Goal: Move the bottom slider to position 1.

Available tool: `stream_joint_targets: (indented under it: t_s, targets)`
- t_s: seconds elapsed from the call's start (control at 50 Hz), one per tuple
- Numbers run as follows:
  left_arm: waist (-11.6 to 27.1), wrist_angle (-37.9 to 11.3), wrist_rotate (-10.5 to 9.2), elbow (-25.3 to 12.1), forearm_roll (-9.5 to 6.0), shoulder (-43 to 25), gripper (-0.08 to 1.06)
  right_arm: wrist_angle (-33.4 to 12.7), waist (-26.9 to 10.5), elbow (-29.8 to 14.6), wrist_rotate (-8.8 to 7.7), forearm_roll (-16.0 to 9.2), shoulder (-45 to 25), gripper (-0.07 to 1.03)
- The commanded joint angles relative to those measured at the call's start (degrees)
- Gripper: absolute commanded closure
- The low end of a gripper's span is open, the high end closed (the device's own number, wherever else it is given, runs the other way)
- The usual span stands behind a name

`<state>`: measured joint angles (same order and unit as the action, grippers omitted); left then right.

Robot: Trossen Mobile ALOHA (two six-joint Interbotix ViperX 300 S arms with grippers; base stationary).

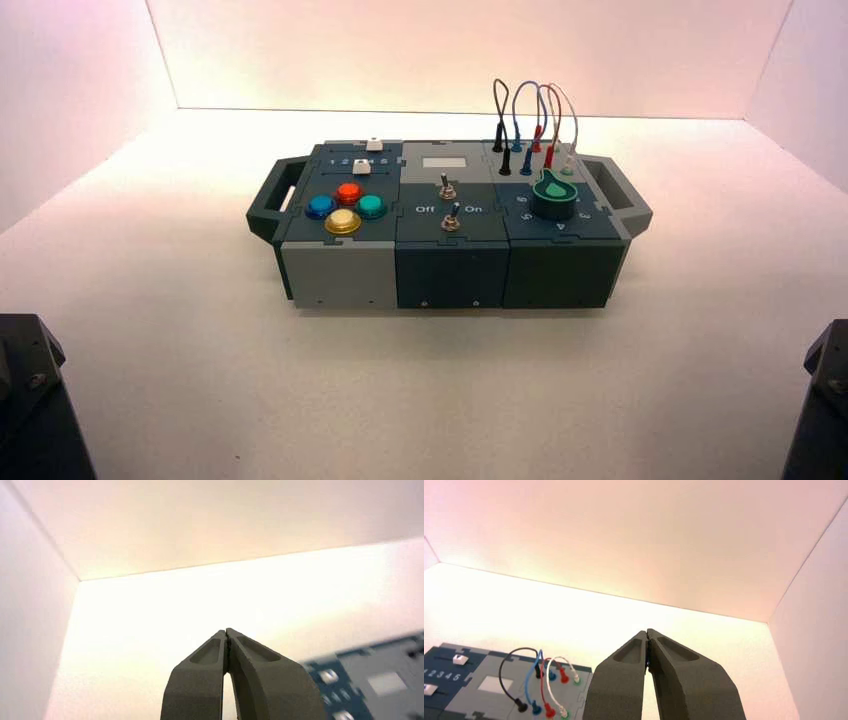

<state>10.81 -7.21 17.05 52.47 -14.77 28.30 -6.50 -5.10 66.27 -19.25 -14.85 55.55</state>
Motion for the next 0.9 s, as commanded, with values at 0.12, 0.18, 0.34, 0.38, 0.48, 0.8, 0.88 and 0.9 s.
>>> stream_joint_targets:
  t_s: [0.12, 0.18, 0.34, 0.38, 0.48, 0.8, 0.88, 0.9]
  targets:
    - [6.5, -6.5, -0.18, -4.31, 0.0, -3.87, 1.01, -5.01, -0.88, -2.81, 0.35, -0.35, -1.41, 0.98]
    - [8.09, -8.96, -0.44, -5.19, -0.09, -5.27, 1.01, -6.5, -0.79, -3.34, 0.44, -0.79, -2.2, 0.98]
    - [10.46, -14.24, -0.62, -7.29, -0.26, -9.4, 1.01, -12.83, -0.79, -5.71, 0.53, -3.08, -4.83, 0.98]
    - [10.99, -15.56, -0.62, -7.73, -0.26, -10.28, 1.01, -14.33, -0.79, -6.24, 0.53, -3.52, -5.54, 0.98]
    - [12.66, -19.69, -0.53, -9.58, -0.26, -12.3, 1.01, -18.28, -0.79, -7.82, 0.53, -4.66, -7.47, 0.98]
    - [14.15, -34.19, 0.0, -15.73, -0.26, -17.4, 1.01, -34.1, -2.02, -12.3, -1.14, -8.17, -11.16, 0.98]
    - [14.41, -35.33, 0.18, -16.17, -0.26, -17.75, 1.01, -35.95, -3.6, -12.66, -2.02, -8.79, -10.9, 0.98]
    - [14.41, -35.51, 0.26, -16.17, -0.26, -17.75, 1.01, -36.47, -4.13, -12.74, -2.2, -8.96, -10.9, 0.98]
